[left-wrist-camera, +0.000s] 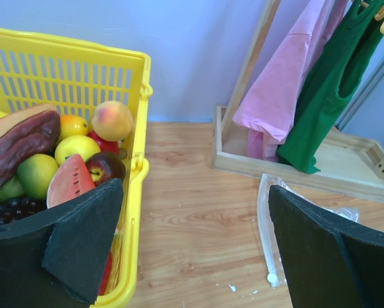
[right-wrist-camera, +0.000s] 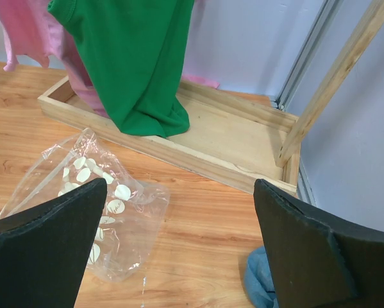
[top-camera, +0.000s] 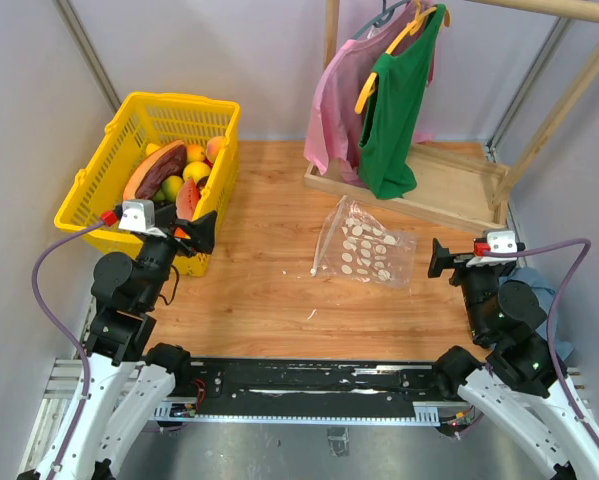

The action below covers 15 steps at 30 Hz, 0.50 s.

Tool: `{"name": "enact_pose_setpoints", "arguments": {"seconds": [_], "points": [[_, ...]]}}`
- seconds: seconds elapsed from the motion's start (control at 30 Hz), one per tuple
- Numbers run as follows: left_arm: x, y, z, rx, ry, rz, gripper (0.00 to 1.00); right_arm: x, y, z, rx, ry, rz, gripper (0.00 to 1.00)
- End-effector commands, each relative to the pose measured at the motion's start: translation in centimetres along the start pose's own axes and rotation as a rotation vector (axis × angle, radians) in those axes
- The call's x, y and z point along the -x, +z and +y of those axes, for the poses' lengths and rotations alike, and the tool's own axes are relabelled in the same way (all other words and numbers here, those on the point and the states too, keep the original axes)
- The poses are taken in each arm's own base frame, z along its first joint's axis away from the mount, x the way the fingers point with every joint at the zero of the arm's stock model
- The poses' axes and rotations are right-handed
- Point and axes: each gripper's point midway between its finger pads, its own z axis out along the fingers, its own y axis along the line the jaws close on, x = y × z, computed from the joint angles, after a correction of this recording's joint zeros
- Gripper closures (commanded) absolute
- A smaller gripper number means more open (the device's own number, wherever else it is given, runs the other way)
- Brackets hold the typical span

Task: Place the food in the zip-top bag and seal the zipper
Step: Pick up the zipper food storage bag at the center of the board.

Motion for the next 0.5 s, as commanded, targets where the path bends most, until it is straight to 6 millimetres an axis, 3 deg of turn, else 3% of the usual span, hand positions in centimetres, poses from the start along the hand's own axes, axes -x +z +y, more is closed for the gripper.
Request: {"name": "enact_pose_setpoints", "arguments": {"seconds": [0.0,0.33,0.47], "points": [[0.4,0.1,-0.4,-0.024,0.0,-0.023,0.01,1.0,-0.1,-0.6,-0.025,0.027,-0.032,0.02],[-0.1,0.5,-1.1,-0.066,0.001,0.0,0.01,1.1,0.0,0.1,0.01,0.045,-0.029,0.02],[-0.5,0.9,-2.4,-0.137,-0.012,0.026,0.01,1.3,0.2,0.7,0.03,0.072,-0.017,0.02]]}}
